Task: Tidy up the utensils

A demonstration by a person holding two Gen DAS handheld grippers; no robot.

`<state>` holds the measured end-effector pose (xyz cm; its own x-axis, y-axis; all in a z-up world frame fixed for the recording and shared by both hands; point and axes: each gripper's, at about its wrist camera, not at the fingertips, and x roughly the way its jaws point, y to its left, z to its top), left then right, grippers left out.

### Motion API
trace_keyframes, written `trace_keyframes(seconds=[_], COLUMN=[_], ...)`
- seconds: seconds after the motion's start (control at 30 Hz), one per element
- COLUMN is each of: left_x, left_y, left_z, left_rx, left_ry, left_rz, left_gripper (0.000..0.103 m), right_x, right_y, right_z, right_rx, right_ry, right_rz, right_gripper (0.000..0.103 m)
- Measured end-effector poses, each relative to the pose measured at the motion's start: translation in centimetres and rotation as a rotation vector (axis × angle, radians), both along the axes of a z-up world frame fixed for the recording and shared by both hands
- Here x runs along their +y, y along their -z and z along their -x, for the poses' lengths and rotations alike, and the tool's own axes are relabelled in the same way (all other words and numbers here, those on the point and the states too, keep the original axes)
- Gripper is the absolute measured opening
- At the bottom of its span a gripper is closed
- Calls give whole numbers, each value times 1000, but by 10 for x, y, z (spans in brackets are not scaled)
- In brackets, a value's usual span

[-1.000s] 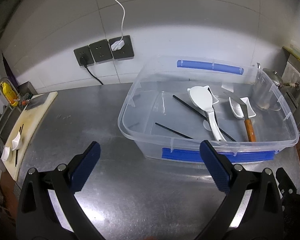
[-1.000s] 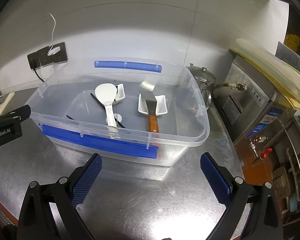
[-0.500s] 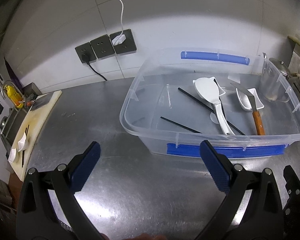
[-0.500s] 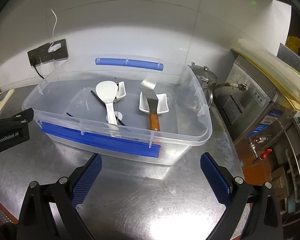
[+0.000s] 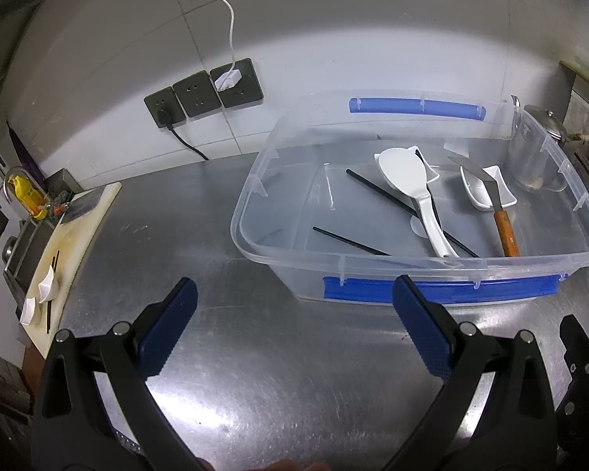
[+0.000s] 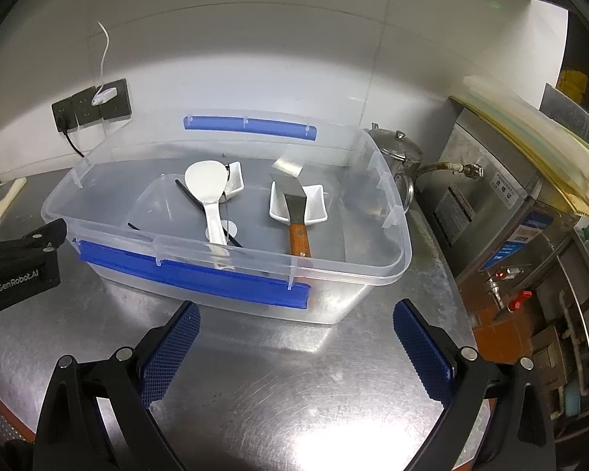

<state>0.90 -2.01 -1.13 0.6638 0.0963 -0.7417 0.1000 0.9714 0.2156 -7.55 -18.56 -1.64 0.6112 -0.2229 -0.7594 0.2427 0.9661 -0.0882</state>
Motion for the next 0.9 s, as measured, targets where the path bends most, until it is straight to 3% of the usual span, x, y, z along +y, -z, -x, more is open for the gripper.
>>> trace_keyframes(seconds=[0.9], left_x=[0], left_y=[0], left_z=[1], left_rx=[0], left_ry=[5], left_rz=[6], left_gripper=[95], right_x=[0], right_y=[0], right_z=[0], right_rx=[8], right_ry=[-1], right_rz=[0], right_gripper=[98])
